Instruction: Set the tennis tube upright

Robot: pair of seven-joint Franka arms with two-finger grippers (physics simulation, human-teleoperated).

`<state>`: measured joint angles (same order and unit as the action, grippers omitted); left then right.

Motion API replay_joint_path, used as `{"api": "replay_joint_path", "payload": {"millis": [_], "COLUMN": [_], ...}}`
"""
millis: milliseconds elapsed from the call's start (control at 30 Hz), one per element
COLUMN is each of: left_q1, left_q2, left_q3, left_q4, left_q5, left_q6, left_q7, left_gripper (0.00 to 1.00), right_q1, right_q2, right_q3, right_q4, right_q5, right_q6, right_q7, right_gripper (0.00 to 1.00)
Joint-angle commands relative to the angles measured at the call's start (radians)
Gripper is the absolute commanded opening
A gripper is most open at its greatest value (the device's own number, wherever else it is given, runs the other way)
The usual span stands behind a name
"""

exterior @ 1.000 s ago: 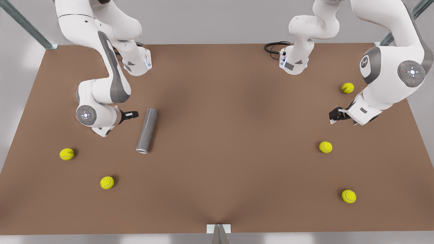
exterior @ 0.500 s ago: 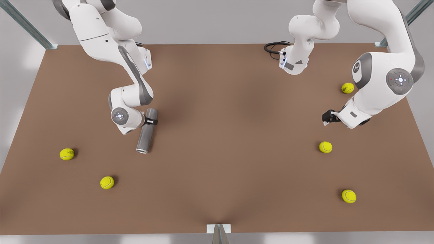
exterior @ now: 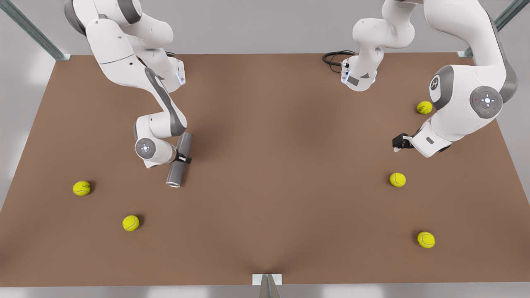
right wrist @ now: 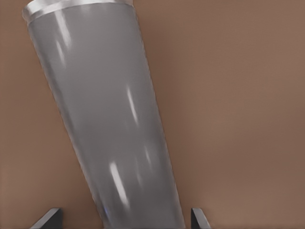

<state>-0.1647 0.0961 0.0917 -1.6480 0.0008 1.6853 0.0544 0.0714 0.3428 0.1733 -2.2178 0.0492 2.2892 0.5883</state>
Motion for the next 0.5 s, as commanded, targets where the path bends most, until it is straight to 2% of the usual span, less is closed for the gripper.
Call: {"api": "replay_joint_path", "payload": {"millis": [0, 467], "left_q1": [0.001, 0.002], "left_q2": [-0.001, 0.008], "left_q3": [0.000, 0.000], "left_q4": [0.000, -0.001], "left_q5": [0.001, 0.001], "left_q6": [-0.012, -0.018], "left_q7": [0.005, 0.004], "left_gripper": [1.00, 1.00], "right_q1": [0.002, 0.002], "right_q2": [0.015, 0.074], "right_q3": [0.000, -0.005], "right_q4": [-0.003, -0.003], "right_q5": [0.001, -0.002], "right_q6": [0.032, 0.059], "right_q7": [0.110, -0.042], "right_gripper": [1.00, 1.00]}}
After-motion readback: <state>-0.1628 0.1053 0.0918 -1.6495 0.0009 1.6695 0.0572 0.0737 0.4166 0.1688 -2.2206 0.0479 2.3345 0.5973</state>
